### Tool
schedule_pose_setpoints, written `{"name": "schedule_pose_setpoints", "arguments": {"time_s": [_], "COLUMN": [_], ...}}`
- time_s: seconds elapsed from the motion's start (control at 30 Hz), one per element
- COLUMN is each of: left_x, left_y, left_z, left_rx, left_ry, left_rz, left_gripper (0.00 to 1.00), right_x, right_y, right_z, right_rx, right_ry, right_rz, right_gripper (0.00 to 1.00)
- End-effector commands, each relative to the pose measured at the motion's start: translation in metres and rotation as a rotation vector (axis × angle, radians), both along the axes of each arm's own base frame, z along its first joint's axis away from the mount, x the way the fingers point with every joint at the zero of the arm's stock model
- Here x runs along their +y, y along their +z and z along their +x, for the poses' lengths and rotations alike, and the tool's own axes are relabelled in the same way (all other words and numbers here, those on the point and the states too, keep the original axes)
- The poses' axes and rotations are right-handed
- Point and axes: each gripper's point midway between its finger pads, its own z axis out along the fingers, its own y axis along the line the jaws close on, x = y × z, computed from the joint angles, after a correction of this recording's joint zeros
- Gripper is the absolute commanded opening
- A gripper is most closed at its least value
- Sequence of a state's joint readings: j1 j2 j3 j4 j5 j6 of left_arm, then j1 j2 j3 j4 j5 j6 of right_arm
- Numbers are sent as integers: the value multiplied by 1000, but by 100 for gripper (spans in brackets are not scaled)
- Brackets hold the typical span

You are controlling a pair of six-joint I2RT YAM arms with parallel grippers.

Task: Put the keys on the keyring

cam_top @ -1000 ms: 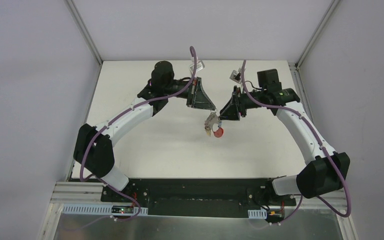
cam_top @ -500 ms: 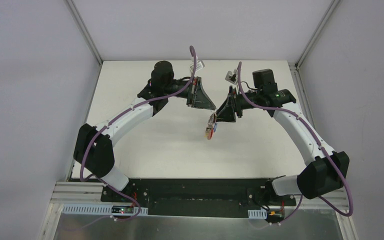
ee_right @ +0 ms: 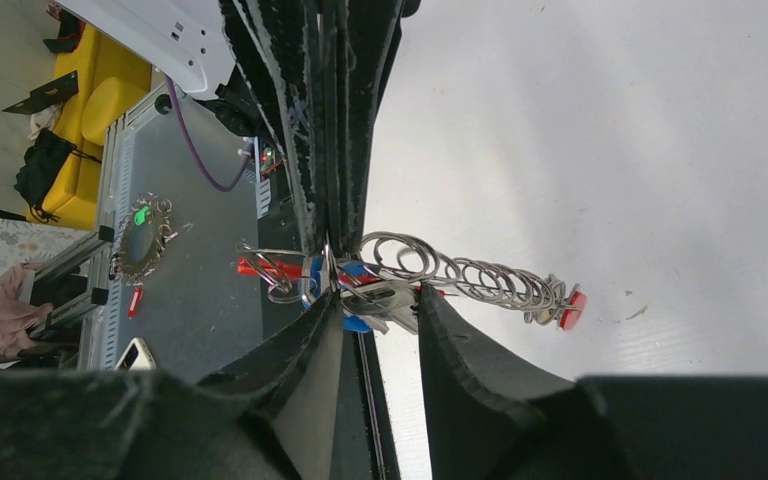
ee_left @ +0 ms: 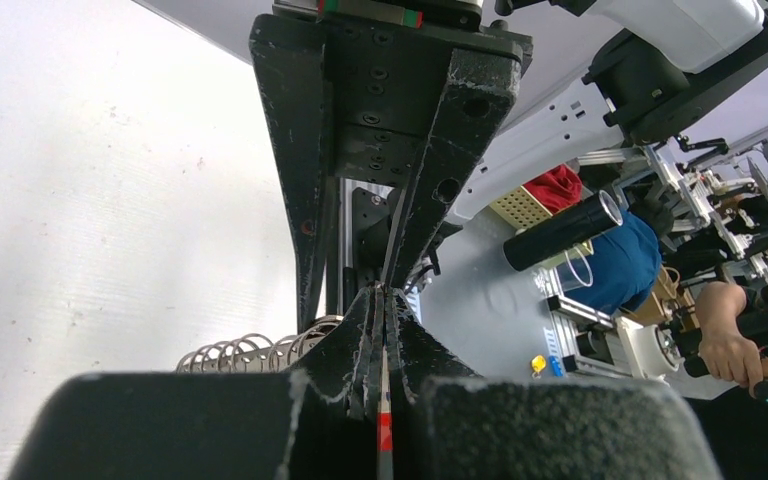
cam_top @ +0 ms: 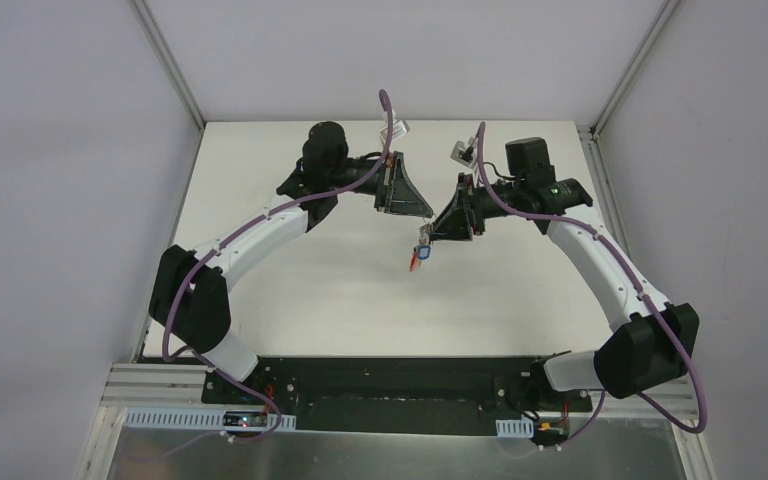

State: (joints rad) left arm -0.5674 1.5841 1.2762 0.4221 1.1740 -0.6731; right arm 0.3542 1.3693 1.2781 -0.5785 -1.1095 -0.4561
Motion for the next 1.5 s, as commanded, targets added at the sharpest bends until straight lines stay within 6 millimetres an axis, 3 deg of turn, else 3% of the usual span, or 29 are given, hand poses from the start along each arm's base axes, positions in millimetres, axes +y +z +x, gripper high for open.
{"name": "schedule_pose_setpoints", "arguments": {"time_s": [0.0, 0.33, 0.43, 0.53, 0.77, 1.07, 1.47], "left_x": [2, 6, 8, 8, 7, 7, 6], "left_y": [16, 13, 12, 12, 13, 13, 14], "left_z": [4, 9, 9, 10, 11, 12, 13], "left_rx": [-62, -66, -67, -69, -64, -63, -58], "left_ry": [10, 26, 27, 30, 38, 47, 47], "left_rz": [-45, -37, -37, -38, -41, -45, -48], "left_gripper": [0, 0, 0, 0, 0, 0, 0], "right_x": [2, -9, -14, -16, -10, 4, 7], "right_y": [12, 14, 16, 17, 15, 9, 5], "right_z": [-10, -1, 0, 0, 2, 7, 4], "right_rx": [-21, -38, -50, -57, -41, -13, -6], "right_ry": [37, -19, -38, -44, -33, -23, -8], "right_rz": [47, 40, 38, 35, 44, 34, 33], "right_gripper": [32, 5, 2, 3, 20, 28, 34]}}
